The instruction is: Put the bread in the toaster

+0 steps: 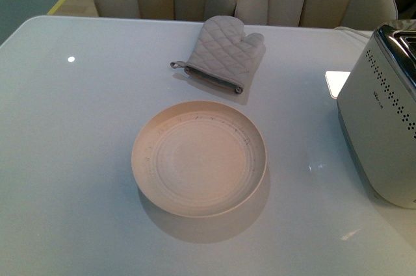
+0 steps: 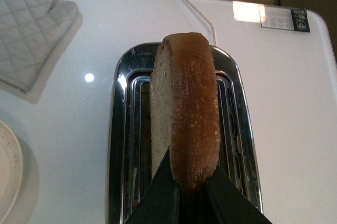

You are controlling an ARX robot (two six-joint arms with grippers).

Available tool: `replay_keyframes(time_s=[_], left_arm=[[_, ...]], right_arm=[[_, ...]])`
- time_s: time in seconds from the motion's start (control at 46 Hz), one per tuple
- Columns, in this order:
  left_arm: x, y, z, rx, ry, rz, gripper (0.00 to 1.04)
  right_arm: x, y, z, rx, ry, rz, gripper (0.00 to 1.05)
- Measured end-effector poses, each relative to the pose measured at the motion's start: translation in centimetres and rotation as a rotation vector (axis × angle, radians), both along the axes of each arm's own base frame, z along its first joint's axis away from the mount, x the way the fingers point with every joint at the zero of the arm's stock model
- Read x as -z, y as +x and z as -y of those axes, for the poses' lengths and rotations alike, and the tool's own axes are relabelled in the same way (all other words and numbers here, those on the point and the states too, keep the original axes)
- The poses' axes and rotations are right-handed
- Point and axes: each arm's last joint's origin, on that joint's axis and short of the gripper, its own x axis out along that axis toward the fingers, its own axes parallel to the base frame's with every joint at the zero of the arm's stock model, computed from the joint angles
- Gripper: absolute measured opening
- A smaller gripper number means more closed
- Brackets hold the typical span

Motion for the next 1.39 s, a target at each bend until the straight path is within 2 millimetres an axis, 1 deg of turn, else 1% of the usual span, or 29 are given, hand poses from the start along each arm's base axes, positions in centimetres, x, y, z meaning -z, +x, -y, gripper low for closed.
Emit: replay_keyframes(time_s=[0.174,0.478,0.63,0.739,0.804,0.826,0.913,0.957,0.978,1.022,1.109,1.13,1.174,1.217,1.261,1.283,1.304,1.326,1.348,1.37,1.391], left_arm=[[0.0,0.0,0.0,0.000,0.000,0.000,0.98],[0.0,0.0,0.0,0.000,0.000,0.000,0.98],[0.0,0.0,0.0,0.000,0.000,0.000,0.98],[0.0,0.0,0.0,0.000,0.000,0.000,0.98],[0.0,0.0,0.0,0.000,0.000,0.000,0.98],[0.0,0.0,0.0,0.000,0.000,0.000,0.98],[0.0,0.0,0.0,0.000,0.000,0.000,0.98],[0.0,0.0,0.0,0.000,0.000,0.000,0.98],[0.0,0.0,0.0,0.000,0.000,0.000,0.98],[0.0,0.0,0.0,0.000,0.000,0.000,0.98],[0.0,0.0,0.0,0.000,0.000,0.000,0.98],[0.0,0.0,0.0,0.000,0.000,0.000,0.98],[0.0,0.0,0.0,0.000,0.000,0.000,0.98],[0.0,0.0,0.0,0.000,0.000,0.000,0.98],[0.0,0.0,0.0,0.000,0.000,0.000,0.98],[0.0,0.0,0.0,0.000,0.000,0.000,0.98],[0.0,0.0,0.0,0.000,0.000,0.000,0.98],[0.0,0.0,0.0,0.000,0.000,0.000,0.98],[0.0,0.0,0.0,0.000,0.000,0.000,0.98],[0.0,0.0,0.0,0.000,0.000,0.000,0.98],[0.0,0.0,0.0,0.000,0.000,0.000,0.98]], right_arm=[[0.6,-0.1,0.0,0.003,0.003,-0.058,0.03],[1.1,-0.1,0.0,0.020,-0.008,-0.105,0.03],[1.3,0.1,-0.3,0.014,-0.013,-0.123,0.03],[2.0,0.3,-0.6,0.007,-0.014,-0.135,0.03],[2.7,0.3,-0.7,0.006,-0.008,-0.147,0.04],[3.0,0.2,-0.8,0.006,-0.006,-0.152,0.07],[4.6,-0.3,-1.0,0.012,0.015,-0.181,0.27],[4.9,-0.5,-1.0,0.014,0.024,-0.187,0.34],[4.9,-0.6,-1.0,0.020,0.028,-0.180,0.39],[4.8,-0.7,-0.9,0.028,0.029,-0.163,0.44],[3.9,-1.2,-0.7,0.046,0.050,-0.102,0.57],[3.7,-1.2,-0.7,0.049,0.053,-0.090,0.59],[2.6,-1.9,-0.5,0.063,0.075,-0.020,0.67],[1.3,-2.8,-0.4,0.081,0.094,0.061,0.76],[-0.1,-4.4,-0.3,0.099,0.120,0.145,0.86],[-0.6,-5.0,-0.3,0.101,0.127,0.174,0.89],[-1.0,-5.9,-0.3,0.060,0.145,0.259,0.87],[-1.3,-6.9,-0.4,0.005,0.153,0.366,0.82],[-1.5,-7.7,-0.5,-0.026,0.156,0.429,0.78],[-1.6,-9.0,-0.7,-0.056,0.154,0.503,0.73],[-1.5,-9.8,-0.7,-0.066,0.150,0.535,0.70]])
